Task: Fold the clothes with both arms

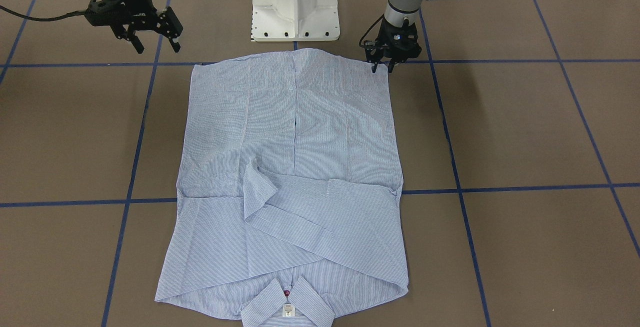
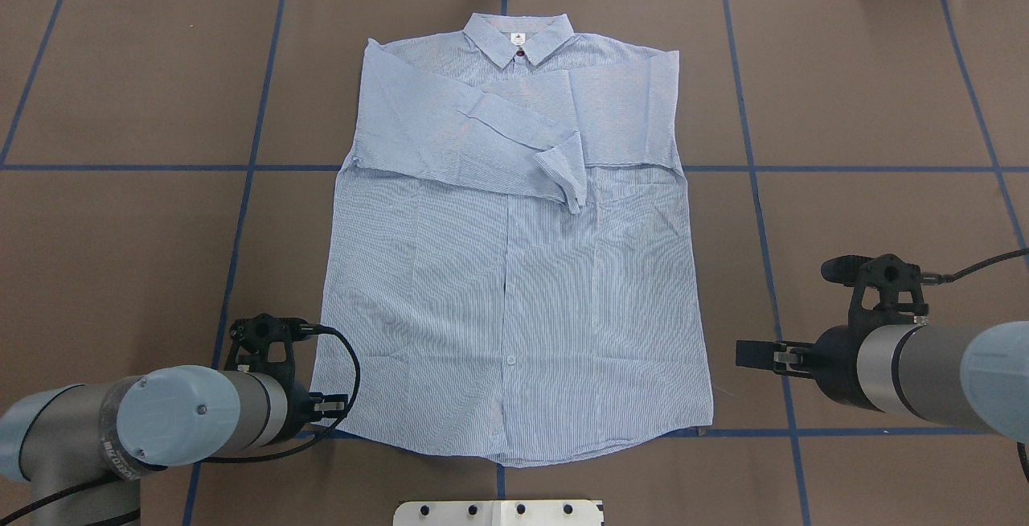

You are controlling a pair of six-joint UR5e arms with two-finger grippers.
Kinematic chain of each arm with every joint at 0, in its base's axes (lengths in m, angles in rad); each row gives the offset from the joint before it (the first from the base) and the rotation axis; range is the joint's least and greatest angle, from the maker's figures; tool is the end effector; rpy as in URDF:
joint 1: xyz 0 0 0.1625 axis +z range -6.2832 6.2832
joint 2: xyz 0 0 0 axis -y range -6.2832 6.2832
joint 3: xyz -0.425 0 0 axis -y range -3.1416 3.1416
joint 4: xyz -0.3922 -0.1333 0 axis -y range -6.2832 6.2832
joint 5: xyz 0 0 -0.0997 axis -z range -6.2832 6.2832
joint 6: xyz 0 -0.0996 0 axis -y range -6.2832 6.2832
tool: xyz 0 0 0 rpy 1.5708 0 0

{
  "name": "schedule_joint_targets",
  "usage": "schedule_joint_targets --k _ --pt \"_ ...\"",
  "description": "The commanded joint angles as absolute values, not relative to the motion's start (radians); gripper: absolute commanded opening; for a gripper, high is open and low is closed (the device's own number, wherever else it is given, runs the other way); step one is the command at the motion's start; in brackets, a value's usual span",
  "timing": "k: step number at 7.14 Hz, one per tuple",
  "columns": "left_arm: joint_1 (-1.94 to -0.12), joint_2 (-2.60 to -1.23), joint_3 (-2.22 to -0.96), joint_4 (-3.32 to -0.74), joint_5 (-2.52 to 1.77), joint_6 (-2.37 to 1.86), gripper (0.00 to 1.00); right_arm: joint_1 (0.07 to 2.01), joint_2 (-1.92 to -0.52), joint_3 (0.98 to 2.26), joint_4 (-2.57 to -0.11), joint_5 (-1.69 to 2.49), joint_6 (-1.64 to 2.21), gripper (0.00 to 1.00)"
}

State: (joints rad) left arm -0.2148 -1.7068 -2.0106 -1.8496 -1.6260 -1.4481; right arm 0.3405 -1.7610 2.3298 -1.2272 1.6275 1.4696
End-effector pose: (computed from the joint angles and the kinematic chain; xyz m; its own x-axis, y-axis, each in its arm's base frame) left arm 0.4877 -0.2372 0.3601 0.6577 -0.0184 -0.7531 0.0924 0.9941 0.0564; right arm -0.3247 -0.2505 0.3506 0.6032 0.1067 0.7904 -0.2314 0.9718 0.0454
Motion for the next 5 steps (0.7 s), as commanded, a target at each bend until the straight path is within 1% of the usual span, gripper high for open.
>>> schedule_joint_targets --k 1,2,5 --pt "-0.215 -1.713 -2.013 -1.847 -1.626 -1.448 0.28 0.341 -1.761 2.330 -1.227 1.628 1.470 1.00" --pt "-0.215 -1.716 -2.016 -1.847 -1.626 -1.454 0.00 0.341 -1.761 2.330 -1.227 1.628 1.470 1.00" --pt "-0.218 -1.707 -2.022 -1.847 -1.623 -1.457 0.00 0.341 -1.761 2.330 -1.227 1.629 1.470 1.00"
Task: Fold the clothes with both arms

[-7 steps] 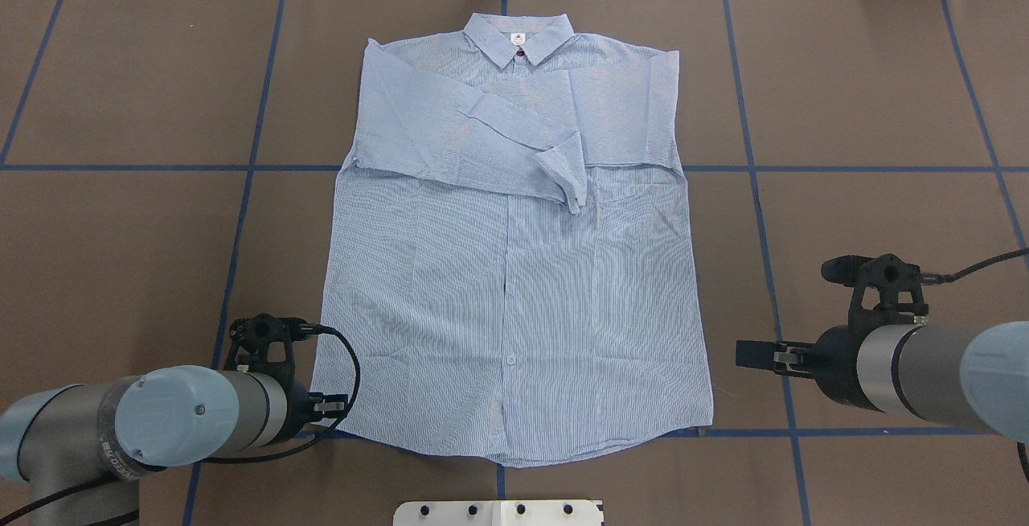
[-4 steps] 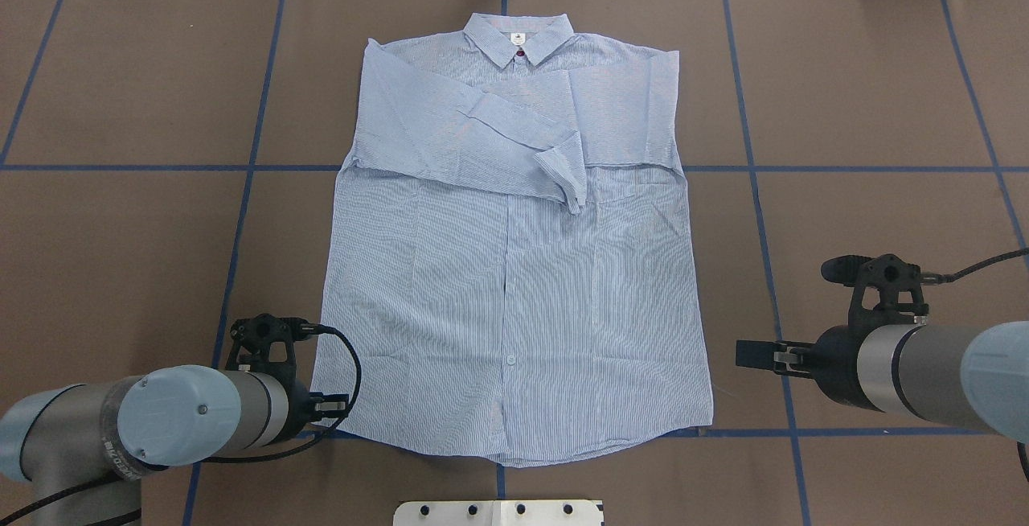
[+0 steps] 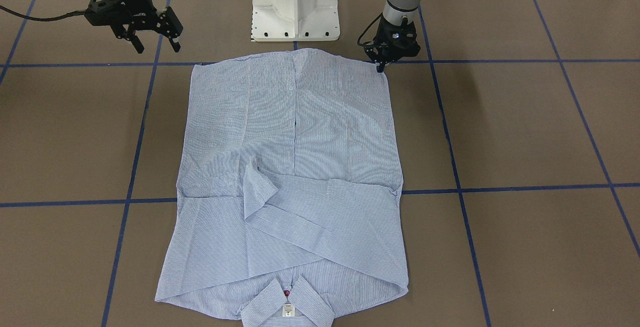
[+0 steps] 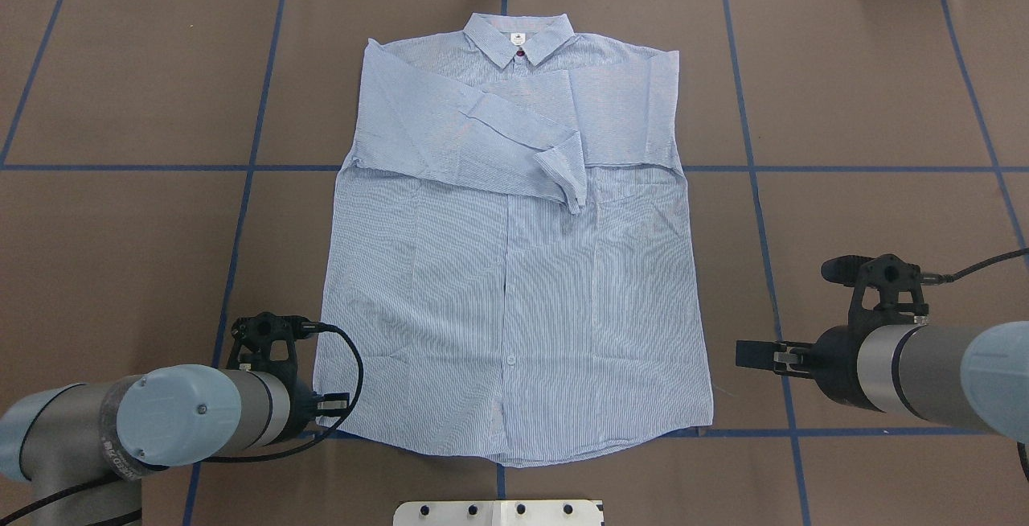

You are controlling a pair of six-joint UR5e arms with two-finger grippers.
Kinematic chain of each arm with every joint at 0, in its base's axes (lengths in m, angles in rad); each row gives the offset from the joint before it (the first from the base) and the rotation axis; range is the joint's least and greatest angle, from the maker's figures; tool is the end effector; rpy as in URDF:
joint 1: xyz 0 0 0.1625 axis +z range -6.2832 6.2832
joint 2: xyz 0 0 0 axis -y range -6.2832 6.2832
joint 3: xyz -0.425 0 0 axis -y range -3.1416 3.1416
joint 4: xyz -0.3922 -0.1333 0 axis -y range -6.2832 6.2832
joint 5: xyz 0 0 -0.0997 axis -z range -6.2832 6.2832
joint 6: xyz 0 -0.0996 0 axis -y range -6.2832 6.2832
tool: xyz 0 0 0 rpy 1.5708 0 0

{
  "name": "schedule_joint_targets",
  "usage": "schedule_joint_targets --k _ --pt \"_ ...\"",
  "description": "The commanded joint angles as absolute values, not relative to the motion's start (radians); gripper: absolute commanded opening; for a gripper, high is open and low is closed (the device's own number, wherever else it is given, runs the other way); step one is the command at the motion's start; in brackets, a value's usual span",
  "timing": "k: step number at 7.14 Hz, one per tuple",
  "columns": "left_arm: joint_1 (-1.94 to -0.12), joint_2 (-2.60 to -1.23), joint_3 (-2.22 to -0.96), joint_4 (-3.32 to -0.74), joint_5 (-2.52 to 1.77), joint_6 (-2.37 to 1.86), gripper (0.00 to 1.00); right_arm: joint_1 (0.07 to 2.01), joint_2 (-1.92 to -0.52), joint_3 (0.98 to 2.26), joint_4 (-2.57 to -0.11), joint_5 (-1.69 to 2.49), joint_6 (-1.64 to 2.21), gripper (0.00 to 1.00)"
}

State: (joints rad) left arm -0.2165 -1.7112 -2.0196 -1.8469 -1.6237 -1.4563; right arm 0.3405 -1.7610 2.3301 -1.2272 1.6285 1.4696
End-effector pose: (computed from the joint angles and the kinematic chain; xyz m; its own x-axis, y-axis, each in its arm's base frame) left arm 0.4861 -0.2380 0.3540 0.6491 -0.0260 -0.7602 0.1017 0.9934 0.0529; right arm -0.3247 -0.2504 0.3504 0.6029 0.1066 0.7907 -0.2307 0.9720 0.0448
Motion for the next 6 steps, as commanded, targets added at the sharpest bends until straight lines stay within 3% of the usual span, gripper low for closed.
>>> schedule_joint_targets --k 1,4,5,6 --pt "-0.219 -1.704 -2.031 -1.845 -1.623 -1.457 0.00 0.341 -1.761 2.330 -1.227 1.629 1.470 1.00" --pt "-0.224 -1.701 -2.076 -1.783 -1.623 -1.454 0.00 0.339 -1.761 2.330 -1.226 1.631 1.470 1.00" --pt "-0.221 -1.700 -2.065 -1.782 -1.623 -1.451 0.33 0.339 -1.761 2.330 -1.226 1.631 1.470 1.00" --pt "-0.218 -1.700 -2.060 -1.782 -1.623 -1.448 0.44 0.339 -1.761 2.330 -1.226 1.629 1.470 1.00"
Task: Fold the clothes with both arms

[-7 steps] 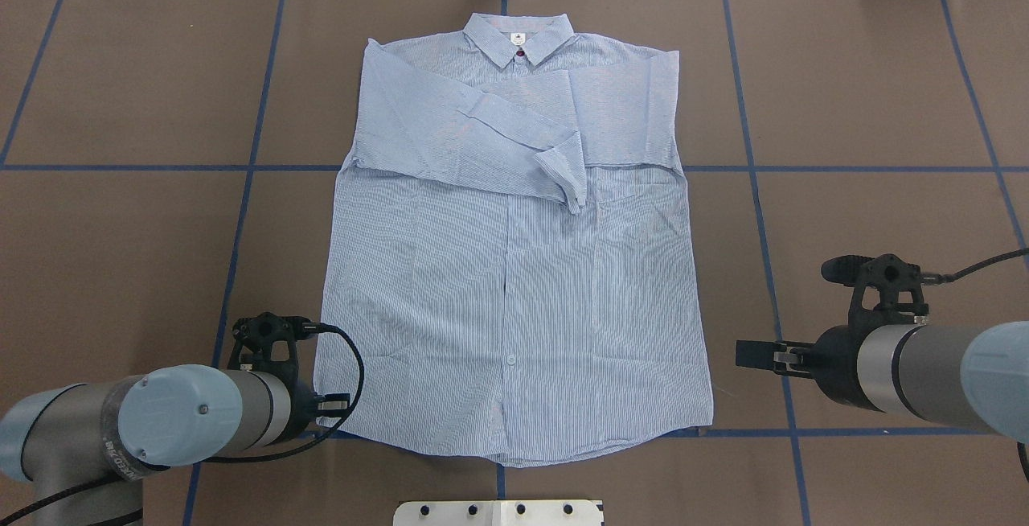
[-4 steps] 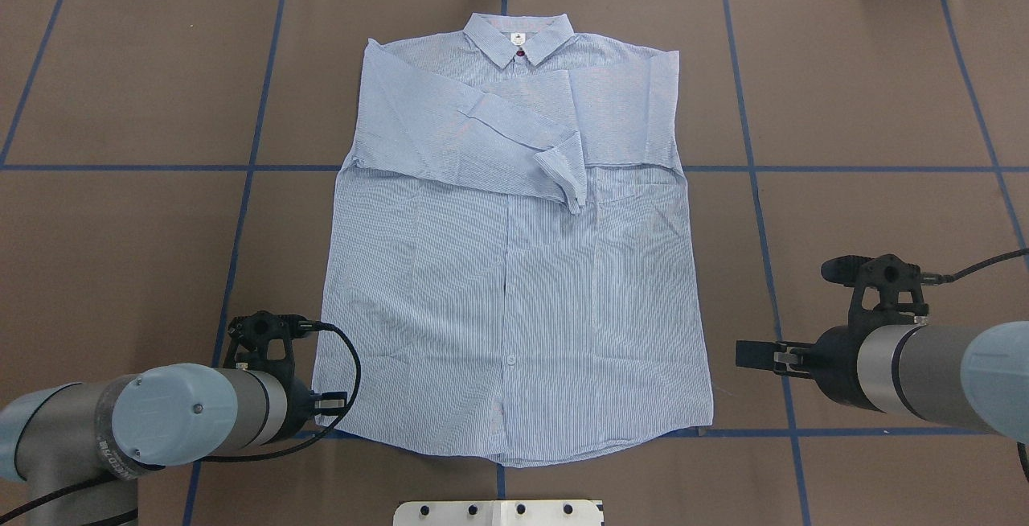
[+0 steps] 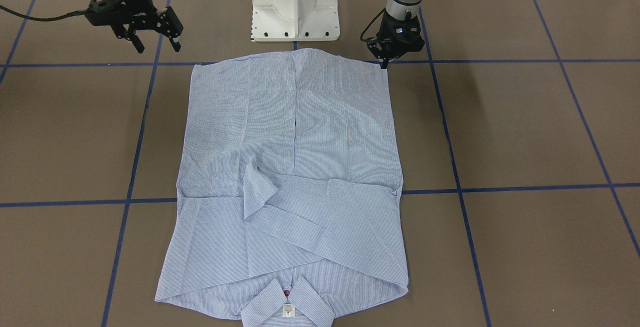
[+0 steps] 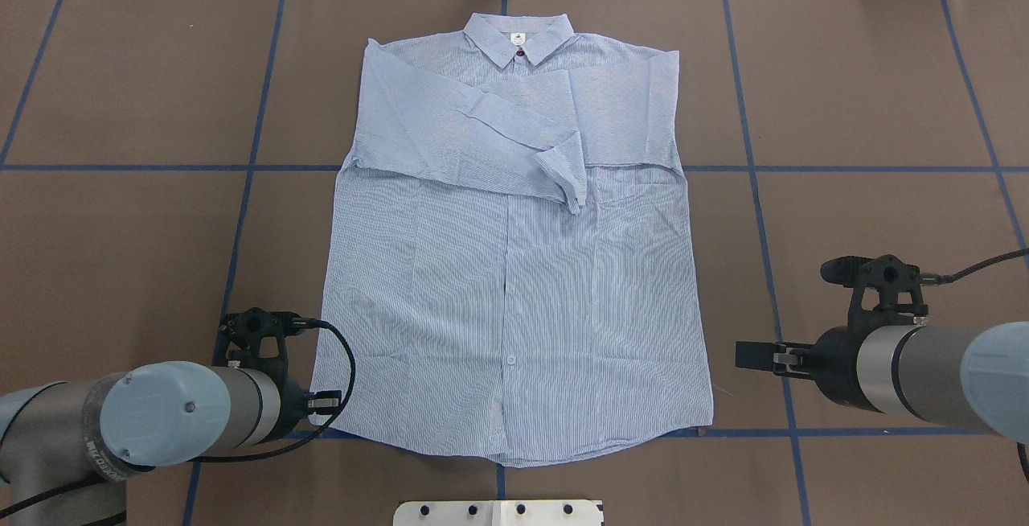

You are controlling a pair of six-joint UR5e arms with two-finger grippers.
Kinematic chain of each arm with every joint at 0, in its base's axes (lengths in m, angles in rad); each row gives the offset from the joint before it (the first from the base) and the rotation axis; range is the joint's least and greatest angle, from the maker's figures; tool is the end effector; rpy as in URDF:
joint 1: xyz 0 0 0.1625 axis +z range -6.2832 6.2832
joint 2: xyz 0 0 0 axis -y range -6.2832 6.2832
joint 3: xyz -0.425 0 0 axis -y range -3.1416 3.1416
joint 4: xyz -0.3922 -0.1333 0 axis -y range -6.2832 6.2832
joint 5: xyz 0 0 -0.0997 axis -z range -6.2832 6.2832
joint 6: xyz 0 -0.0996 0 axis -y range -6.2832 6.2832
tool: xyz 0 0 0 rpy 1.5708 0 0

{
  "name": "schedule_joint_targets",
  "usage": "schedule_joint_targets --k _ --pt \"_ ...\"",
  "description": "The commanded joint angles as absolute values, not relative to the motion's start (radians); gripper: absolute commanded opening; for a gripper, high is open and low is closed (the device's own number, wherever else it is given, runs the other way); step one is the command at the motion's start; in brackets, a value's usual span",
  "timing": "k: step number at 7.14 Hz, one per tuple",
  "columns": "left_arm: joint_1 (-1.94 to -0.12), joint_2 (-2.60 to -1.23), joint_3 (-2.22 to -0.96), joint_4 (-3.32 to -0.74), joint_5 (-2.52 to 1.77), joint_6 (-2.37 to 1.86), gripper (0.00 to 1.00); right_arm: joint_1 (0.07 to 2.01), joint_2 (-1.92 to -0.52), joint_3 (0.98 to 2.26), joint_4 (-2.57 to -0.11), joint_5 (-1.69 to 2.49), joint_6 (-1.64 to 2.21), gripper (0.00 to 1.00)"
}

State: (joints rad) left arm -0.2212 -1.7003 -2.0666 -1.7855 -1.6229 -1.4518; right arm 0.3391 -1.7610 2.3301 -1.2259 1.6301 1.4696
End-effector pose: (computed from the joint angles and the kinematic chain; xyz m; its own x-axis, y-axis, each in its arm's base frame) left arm 0.4729 -0.2377 0.3465 0.6681 -0.0287 -0.7435 0.1027 0.9933 0.0539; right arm -0.3251 -0.2498 0.3502 0.6019 0.1054 0.7916 -0.2281 0.9726 0.0440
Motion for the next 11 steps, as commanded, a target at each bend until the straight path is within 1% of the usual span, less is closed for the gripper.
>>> schedule_joint_targets --k 1,7,10,11 --pt "-0.216 -1.701 -2.045 -1.784 -1.626 -1.448 0.45 0.339 -1.761 2.330 -1.226 1.629 1.470 1.00" --pt "-0.215 -1.707 -2.040 -1.790 -1.628 -1.447 0.42 0.339 -1.763 2.330 -1.226 1.629 1.470 1.00" --pt "-0.215 -1.715 -2.019 -1.798 -1.628 -1.448 0.41 0.339 -1.763 2.330 -1.226 1.629 1.470 1.00" --pt "-0.215 -1.713 -2.019 -1.798 -1.628 -1.448 0.35 0.339 -1.763 2.330 -1.226 1.629 1.470 1.00"
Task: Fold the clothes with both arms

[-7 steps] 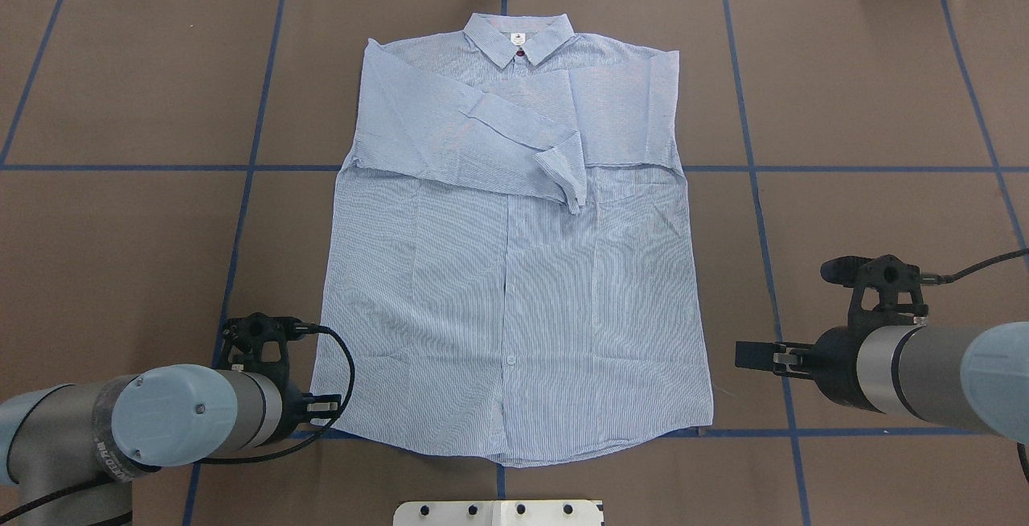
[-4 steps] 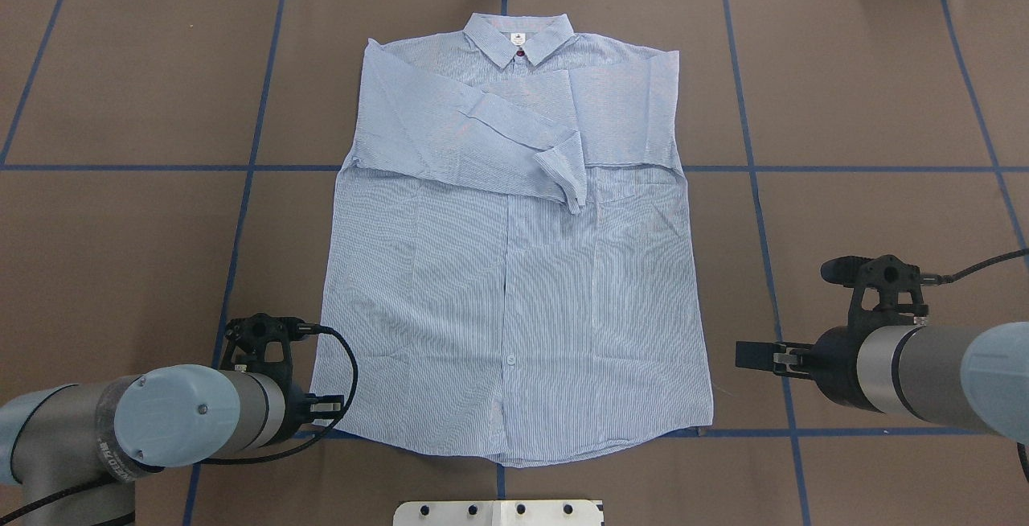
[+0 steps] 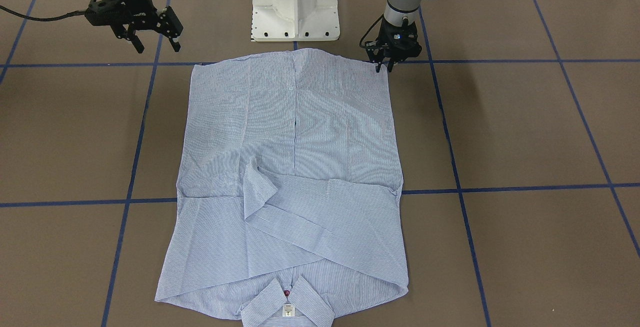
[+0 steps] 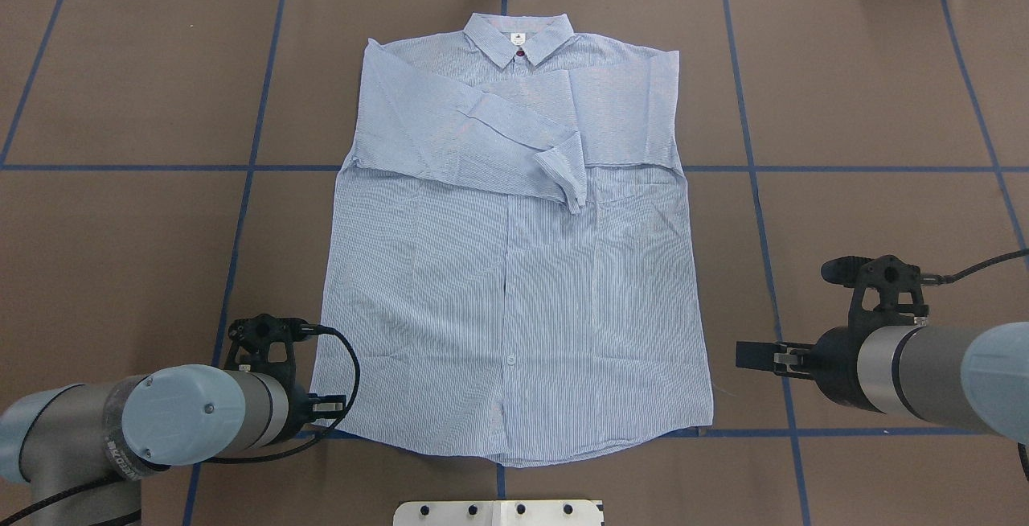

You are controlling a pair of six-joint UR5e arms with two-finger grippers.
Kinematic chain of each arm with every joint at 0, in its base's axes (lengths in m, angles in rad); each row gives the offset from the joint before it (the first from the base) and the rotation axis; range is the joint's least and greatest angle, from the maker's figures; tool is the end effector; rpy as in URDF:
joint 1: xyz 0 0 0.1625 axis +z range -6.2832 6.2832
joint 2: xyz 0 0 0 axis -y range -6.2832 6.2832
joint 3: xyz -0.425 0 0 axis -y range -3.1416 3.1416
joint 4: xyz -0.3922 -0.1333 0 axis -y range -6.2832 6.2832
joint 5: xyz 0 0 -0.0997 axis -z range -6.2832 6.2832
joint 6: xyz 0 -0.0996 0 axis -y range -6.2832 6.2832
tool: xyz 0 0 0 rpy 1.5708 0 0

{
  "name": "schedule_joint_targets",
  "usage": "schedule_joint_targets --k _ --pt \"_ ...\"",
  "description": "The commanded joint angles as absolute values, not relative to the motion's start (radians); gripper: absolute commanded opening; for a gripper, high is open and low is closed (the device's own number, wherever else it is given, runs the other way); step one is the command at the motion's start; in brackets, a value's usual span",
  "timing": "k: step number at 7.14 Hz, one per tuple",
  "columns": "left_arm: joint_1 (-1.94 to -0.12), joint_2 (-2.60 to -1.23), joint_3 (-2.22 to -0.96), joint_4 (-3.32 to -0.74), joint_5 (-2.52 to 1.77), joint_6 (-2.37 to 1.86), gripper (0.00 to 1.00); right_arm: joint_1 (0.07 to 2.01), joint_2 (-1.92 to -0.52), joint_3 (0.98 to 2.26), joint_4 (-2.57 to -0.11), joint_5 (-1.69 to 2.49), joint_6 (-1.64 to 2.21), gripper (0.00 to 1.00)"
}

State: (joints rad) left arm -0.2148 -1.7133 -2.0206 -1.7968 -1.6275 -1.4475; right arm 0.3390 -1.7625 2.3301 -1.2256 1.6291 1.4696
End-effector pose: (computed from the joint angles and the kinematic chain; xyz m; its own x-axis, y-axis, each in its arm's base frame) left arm 0.4872 -0.2369 0.3594 0.6839 -0.0235 -0.7292 0.0890 0.9947 0.0513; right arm -0.3248 -0.2497 0.3508 0.6029 0.1057 0.7908 -0.2288 0.9725 0.0445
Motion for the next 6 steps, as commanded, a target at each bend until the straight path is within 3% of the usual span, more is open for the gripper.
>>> schedule_joint_targets --k 1,2,6 --pt "-0.215 -1.715 -2.020 -1.798 -1.628 -1.448 0.11 0.339 -1.763 2.330 -1.226 1.629 1.470 1.00" --pt "-0.215 -1.710 -2.023 -1.796 -1.628 -1.448 0.00 0.339 -1.763 2.330 -1.226 1.629 1.470 1.00" --pt "-0.218 -1.706 -2.045 -1.793 -1.628 -1.454 0.00 0.249 -1.776 2.329 -1.226 1.596 1.576 1.00"
